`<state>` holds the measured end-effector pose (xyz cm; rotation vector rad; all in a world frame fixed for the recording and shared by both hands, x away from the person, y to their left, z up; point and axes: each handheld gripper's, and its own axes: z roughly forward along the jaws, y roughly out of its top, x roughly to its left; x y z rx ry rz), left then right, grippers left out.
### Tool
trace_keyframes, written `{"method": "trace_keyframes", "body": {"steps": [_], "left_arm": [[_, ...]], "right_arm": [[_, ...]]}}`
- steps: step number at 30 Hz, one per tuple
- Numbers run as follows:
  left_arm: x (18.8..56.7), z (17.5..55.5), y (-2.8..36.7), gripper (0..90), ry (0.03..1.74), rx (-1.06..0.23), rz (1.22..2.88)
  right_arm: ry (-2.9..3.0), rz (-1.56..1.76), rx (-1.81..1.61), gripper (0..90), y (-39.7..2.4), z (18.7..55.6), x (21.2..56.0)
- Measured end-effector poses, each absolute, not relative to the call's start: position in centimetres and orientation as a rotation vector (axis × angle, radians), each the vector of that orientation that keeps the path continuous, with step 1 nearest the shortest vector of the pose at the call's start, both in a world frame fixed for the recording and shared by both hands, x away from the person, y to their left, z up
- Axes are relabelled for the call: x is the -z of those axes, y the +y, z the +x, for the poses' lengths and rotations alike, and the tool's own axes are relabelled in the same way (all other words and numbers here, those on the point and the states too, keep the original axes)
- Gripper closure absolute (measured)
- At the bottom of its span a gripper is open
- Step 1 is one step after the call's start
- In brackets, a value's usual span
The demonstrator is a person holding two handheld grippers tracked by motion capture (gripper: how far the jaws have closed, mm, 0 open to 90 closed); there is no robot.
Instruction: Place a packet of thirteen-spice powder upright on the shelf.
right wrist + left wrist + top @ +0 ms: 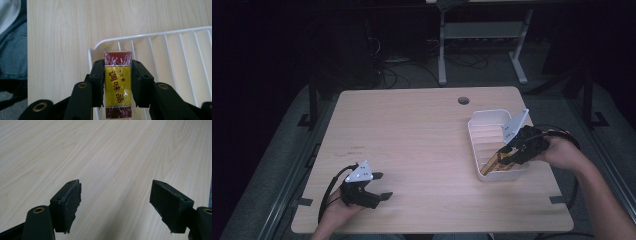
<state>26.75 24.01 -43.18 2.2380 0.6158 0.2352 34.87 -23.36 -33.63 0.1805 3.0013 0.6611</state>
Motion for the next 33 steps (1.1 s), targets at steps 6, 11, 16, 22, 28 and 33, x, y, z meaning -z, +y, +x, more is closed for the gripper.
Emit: {"method": "trace_keyframes", "body": {"steps": [6, 11, 16, 22, 28, 33], "left_arm": [[43.1, 26.7, 24.0, 24.2, 0.615, -0.237, 2.236], [43.1, 26.7, 24.0, 24.2, 0.613, -0.237, 2.235], [43.1, 26.7, 24.1, 24.2, 0.618, -0.237, 2.23], [43.1, 26.7, 24.1, 24.2, 0.62, -0.234, 2.228], [43.1, 26.7, 24.1, 24.2, 0.617, -0.236, 2.231], [43.1, 26.7, 24.0, 24.2, 0.612, -0.235, 2.232]], "right_arm": [[2.993, 0.17, -0.677, 65.1, -23.3, 34.8, 33.7], [2.986, 0.166, -0.679, 63.3, -23.2, 34.8, 34.0], [3.003, 0.183, -0.657, 60.3, -22.9, 34.9, 34.7], [3.018, 0.149, -0.62, 66.1, -22.7, 34.8, 34.5], [3.015, 0.156, -0.605, 66.8, -23.1, 34.7, 33.8], [3.022, 0.161, -0.595, 66.2, -23.4, 34.6, 34.2]]}}
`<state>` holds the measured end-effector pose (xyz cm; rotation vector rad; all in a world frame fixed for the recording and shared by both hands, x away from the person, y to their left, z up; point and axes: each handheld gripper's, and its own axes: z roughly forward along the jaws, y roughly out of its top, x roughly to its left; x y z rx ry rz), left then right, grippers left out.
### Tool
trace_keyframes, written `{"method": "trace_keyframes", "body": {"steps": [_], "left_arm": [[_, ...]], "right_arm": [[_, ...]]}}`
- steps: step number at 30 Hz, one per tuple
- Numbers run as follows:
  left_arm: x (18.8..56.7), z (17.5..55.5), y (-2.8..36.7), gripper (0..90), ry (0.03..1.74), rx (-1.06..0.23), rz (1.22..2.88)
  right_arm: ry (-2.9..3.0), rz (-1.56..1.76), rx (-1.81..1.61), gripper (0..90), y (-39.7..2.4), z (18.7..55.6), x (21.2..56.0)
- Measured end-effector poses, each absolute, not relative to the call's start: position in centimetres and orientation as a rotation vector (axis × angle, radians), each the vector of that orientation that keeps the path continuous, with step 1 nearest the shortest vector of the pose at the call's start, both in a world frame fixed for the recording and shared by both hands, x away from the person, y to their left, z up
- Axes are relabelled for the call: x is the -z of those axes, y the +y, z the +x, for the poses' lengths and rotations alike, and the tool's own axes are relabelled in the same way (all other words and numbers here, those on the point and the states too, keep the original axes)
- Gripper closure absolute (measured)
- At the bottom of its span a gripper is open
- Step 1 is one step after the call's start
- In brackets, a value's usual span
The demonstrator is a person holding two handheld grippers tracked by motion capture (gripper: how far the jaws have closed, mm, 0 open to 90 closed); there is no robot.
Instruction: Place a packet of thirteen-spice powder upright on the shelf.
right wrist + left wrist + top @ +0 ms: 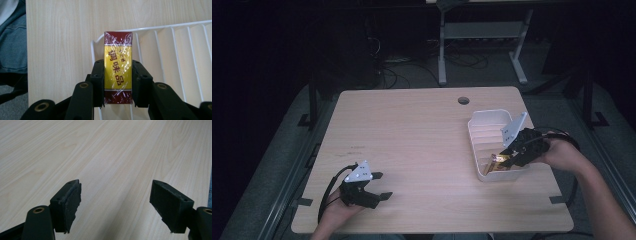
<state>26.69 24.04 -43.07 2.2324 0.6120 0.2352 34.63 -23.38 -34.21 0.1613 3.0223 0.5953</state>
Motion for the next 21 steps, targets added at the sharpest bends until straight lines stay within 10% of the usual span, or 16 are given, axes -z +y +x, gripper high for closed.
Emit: {"method": "trace_keyframes", "body": {"steps": [21], "left_arm": [[43.1, 26.6, 24.2, 23.9, 0.618, -0.235, 2.231]], "right_arm": [[2.958, 0.247, -0.778, 52.4, -25.1, 33.8, 33.4]]}}
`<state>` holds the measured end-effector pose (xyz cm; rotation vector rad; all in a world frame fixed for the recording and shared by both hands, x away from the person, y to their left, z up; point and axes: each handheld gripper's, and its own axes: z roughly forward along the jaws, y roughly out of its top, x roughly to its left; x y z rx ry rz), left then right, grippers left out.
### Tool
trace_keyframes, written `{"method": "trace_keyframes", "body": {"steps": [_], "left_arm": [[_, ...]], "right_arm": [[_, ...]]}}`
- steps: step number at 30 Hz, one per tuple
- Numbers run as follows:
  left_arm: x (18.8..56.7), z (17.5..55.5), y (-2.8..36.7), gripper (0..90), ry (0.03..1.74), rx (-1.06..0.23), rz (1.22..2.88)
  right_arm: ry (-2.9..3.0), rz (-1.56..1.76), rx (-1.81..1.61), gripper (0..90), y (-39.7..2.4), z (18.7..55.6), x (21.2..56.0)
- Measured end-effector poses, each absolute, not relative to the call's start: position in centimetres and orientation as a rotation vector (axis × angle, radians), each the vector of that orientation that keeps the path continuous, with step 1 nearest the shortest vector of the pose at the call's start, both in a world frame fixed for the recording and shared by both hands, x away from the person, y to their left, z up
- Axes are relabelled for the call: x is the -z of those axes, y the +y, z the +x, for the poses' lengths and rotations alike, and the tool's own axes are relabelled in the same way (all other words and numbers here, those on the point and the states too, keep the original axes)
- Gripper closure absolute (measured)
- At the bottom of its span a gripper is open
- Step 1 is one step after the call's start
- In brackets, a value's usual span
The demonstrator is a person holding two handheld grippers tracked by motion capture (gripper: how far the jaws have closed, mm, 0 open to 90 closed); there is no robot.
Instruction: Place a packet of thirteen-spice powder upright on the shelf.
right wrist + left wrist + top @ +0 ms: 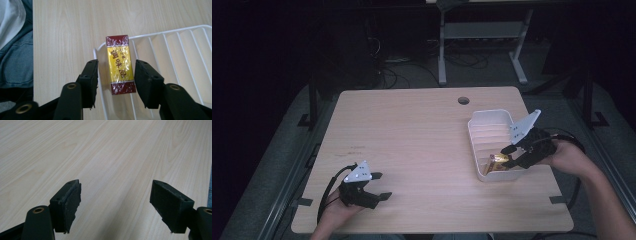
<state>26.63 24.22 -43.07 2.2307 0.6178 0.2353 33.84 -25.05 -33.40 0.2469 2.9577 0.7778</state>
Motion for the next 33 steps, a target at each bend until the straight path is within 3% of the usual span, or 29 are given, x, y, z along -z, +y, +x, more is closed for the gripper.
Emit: {"method": "trace_keyframes", "body": {"steps": [33], "left_arm": [[43.2, 26.7, 24.4, 22.7, 0.637, -0.231, 2.227]], "right_arm": [[2.86, 0.435, -0.911, 46.0, -30.1, 30.8, 33.5]]}}
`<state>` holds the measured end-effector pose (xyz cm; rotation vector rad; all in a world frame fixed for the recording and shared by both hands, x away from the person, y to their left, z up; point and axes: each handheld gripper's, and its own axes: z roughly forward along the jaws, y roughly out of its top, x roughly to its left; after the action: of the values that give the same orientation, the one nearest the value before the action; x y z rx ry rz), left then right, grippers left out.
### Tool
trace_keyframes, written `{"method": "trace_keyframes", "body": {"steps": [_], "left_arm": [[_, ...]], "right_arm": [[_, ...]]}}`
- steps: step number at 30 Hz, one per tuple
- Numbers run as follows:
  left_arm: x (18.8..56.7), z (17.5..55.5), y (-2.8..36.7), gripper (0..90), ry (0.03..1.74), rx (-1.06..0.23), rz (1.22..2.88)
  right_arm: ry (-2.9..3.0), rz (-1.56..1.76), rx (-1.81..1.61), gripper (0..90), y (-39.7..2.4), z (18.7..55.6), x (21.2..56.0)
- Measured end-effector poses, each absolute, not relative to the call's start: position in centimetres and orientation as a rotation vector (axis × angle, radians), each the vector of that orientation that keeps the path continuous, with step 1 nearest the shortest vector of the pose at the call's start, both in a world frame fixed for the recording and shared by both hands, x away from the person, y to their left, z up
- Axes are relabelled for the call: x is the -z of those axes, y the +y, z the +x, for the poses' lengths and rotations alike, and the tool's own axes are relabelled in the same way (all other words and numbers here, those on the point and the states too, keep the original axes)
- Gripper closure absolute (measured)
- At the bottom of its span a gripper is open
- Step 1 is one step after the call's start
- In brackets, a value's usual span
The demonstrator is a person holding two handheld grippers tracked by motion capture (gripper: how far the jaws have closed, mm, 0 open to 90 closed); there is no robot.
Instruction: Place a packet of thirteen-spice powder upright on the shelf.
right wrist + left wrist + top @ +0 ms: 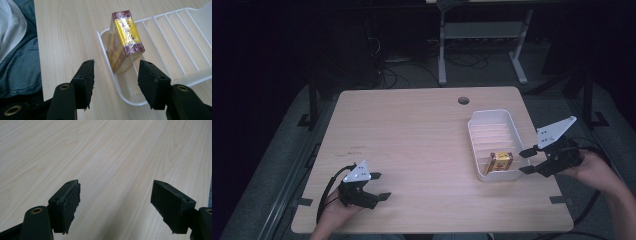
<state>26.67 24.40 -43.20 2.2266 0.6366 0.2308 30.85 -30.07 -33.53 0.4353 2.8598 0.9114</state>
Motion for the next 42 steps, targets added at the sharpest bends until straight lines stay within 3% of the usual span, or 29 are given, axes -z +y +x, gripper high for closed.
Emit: {"method": "trace_keyframes", "body": {"steps": [18, 42], "left_arm": [[43.2, 26.6, 24.5, 22.7, 0.636, -0.232, 2.227], [43.0, 26.4, 24.8, 22.3, 0.637, -0.242, 2.222]], "right_arm": [[2.852, 0.441, -0.966, 43.3, -30.1, 27.8, 35.4], [2.877, 0.35, -1.102, 38.6, -24.2, 25.9, 38.4]]}}
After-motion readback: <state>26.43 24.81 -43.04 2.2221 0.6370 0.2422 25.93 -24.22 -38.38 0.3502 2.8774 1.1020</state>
